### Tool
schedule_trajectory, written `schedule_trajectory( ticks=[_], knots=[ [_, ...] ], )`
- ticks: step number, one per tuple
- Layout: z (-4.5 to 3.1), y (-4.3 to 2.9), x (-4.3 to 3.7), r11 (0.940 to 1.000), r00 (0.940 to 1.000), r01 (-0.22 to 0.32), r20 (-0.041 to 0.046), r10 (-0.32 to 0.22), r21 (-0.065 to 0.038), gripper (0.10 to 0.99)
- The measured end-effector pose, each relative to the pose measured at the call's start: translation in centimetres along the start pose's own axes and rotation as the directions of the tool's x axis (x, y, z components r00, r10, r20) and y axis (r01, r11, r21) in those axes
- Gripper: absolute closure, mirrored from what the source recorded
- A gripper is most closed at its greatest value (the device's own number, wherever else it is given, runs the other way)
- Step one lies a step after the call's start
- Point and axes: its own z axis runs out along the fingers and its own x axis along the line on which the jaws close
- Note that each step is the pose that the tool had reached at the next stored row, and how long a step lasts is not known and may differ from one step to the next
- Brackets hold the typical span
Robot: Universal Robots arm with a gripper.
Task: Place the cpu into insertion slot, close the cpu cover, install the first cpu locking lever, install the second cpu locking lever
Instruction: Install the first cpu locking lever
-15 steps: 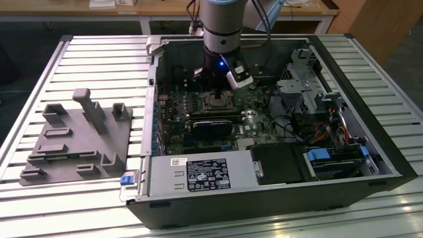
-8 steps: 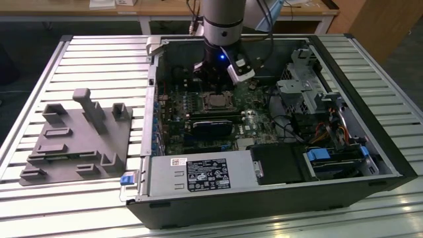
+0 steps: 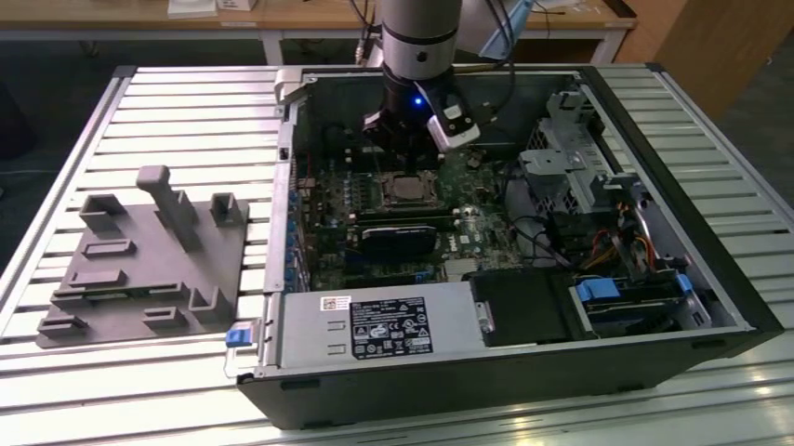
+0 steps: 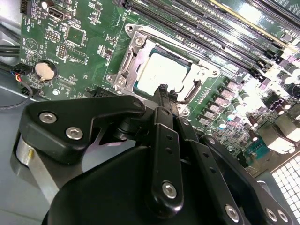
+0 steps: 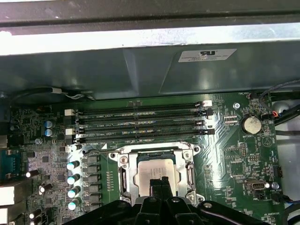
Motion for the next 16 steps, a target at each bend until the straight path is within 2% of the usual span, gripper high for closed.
schedule_trajectory(
  ticks=[10, 13, 16],
  knots=[
    [0.00, 0.00, 0.01, 1.0000, 1.0000, 0.000, 0.0000, 0.000, 0.000, 0.980],
    [-0.02, -0.03, 0.31, 1.0000, 1.0000, 0.000, 0.0000, 0.000, 0.000, 0.980],
    [-0.05, -0.09, 1.01, 1.0000, 1.0000, 0.000, 0.0002, 0.000, 0.000, 0.980]
  ],
)
